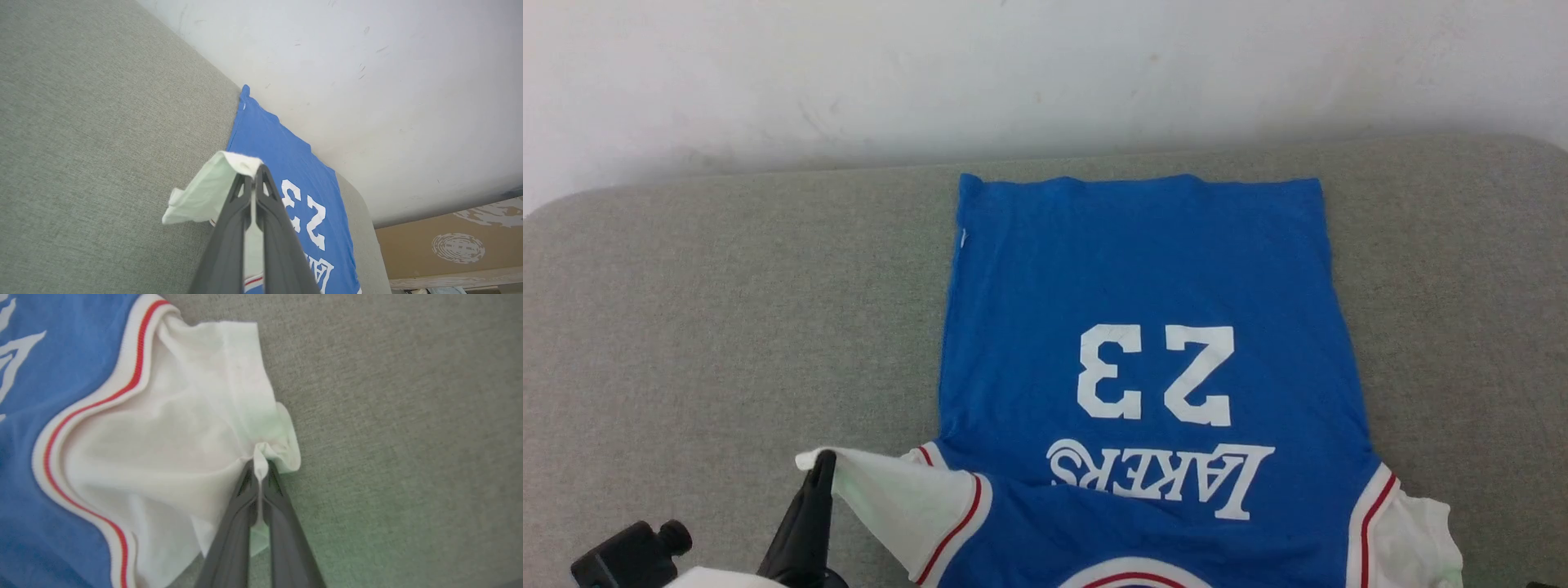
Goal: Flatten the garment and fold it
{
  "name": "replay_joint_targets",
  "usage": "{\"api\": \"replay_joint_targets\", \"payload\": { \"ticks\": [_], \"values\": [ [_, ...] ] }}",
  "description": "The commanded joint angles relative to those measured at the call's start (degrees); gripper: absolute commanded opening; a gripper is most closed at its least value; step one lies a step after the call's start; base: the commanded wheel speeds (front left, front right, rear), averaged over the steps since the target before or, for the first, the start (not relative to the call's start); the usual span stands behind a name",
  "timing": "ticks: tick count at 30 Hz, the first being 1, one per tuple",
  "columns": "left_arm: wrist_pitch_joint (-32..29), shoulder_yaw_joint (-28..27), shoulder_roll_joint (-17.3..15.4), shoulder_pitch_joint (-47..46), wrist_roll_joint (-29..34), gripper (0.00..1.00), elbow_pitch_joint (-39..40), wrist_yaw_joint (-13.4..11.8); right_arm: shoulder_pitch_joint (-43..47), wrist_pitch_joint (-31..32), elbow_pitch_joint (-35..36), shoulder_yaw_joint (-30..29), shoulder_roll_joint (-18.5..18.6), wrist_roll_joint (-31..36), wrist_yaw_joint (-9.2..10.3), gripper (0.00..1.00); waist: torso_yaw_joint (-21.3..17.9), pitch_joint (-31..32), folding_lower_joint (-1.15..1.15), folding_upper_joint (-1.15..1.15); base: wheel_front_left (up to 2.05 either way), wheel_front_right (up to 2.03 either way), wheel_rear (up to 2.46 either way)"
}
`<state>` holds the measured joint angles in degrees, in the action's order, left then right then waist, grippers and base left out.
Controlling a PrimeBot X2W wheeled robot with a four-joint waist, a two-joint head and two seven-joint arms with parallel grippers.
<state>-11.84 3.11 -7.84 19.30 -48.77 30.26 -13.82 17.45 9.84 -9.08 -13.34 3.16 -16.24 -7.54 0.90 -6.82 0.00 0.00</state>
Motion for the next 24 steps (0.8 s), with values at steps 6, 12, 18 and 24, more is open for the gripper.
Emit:
{"api": "replay_joint_targets", "payload": {
  "ticks": [6,12,18,24],
  "values": [
    [-0.25,0.81,-0.34,-1.16,1.25,0.00,1.15,-0.62,-1.43,3.16,3.51,-0.09,-0.28,1.15,0.05,1.00,0.77,-0.78,0.00,0.00,0.00,0.00,0.00],
    [0.41,0.74,0.00,-0.45,1.35,0.00,3.64,-0.78,-2.35,14.82,31.35,-5.55,1.97,0.47,0.05,1.00,1.27,-1.90,0.00,0.00,0.00,0.00,0.00],
    [1.12,1.25,0.21,-1.70,1.46,0.00,4.91,-0.05,-17.25,24.53,42.74,-6.65,9.20,1.71,0.05,1.00,2.42,-5.17,0.00,0.00,0.00,0.00,0.00],
    [1.33,2.74,0.20,-4.84,2.05,0.00,5.03,1.09,-38.95,28.82,33.72,-0.23,12.20,1.40,0.05,1.00,4.43,-10.01,0.00,0.00,0.00,0.00,0.00]
  ]
}}
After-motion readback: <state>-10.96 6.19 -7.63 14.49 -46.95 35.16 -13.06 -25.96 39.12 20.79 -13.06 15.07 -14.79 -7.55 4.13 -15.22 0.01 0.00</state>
